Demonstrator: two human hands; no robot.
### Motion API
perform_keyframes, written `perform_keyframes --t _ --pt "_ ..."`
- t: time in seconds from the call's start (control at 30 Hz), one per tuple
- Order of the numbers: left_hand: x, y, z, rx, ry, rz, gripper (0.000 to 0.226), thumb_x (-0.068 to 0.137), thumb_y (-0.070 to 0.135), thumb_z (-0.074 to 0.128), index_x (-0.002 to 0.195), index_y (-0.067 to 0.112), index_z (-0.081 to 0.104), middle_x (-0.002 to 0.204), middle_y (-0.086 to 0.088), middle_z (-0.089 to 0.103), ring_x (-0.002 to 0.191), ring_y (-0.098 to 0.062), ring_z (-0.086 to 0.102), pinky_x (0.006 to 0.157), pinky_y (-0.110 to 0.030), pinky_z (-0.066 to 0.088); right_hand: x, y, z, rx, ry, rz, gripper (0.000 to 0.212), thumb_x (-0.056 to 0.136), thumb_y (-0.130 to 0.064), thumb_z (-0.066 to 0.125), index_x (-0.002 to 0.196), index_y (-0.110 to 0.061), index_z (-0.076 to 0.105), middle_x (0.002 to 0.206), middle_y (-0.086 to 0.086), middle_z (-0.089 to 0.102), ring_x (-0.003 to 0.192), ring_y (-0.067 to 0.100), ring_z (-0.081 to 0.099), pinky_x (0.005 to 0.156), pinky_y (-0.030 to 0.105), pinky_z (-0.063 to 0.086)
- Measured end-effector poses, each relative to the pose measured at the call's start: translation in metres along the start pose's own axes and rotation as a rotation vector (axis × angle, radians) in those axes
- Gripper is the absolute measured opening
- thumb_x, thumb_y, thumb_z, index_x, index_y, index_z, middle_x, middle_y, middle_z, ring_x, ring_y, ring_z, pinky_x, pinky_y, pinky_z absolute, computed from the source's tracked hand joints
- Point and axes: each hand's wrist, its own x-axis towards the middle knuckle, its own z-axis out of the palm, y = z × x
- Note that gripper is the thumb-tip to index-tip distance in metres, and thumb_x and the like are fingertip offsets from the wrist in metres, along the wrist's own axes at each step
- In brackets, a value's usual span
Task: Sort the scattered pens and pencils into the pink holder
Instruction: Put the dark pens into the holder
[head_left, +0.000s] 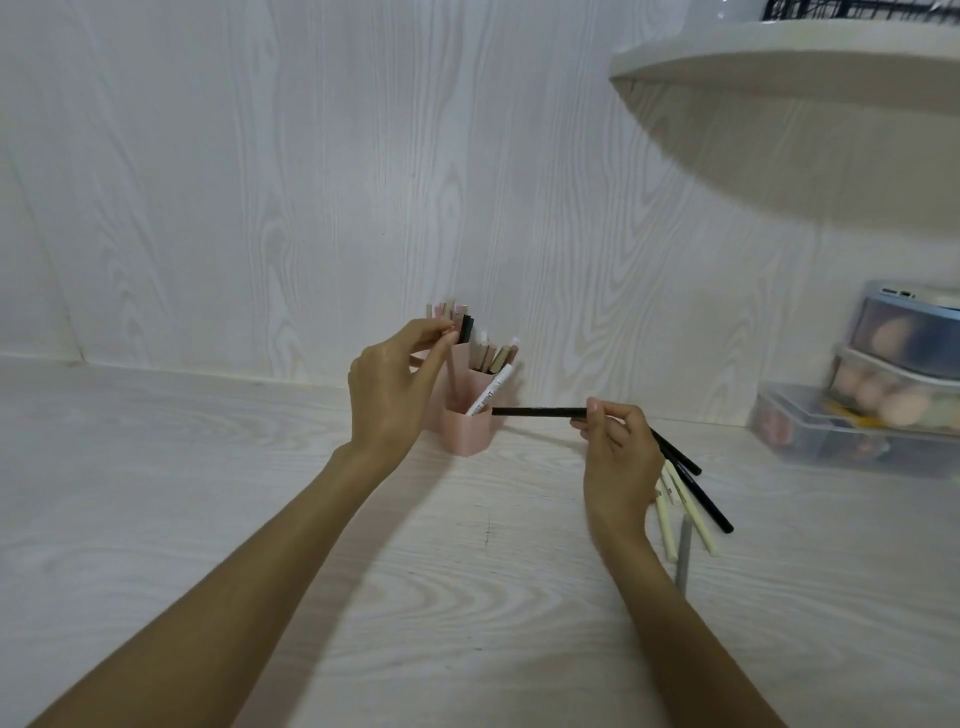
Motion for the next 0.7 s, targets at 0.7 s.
perform_keyframes --t 0.7 --pt "0.013 -0.037 -0.053 -0.099 -0.022 -0.236 0.017 0.086 0.027 0.069 0.1 0.018 0.072 0.091 0.008 0.072 0.086 -0.002 0.067 0.081 -0.016 0.052 0.066 -0.109 0.091 -0.358 -0.197 -0.657 0.02 0.095 -0.025 0.052 0.103 -0.007 0.056 0.063 0.001 0.065 0.053 0.015 0.059 0.056 0.032 0.047"
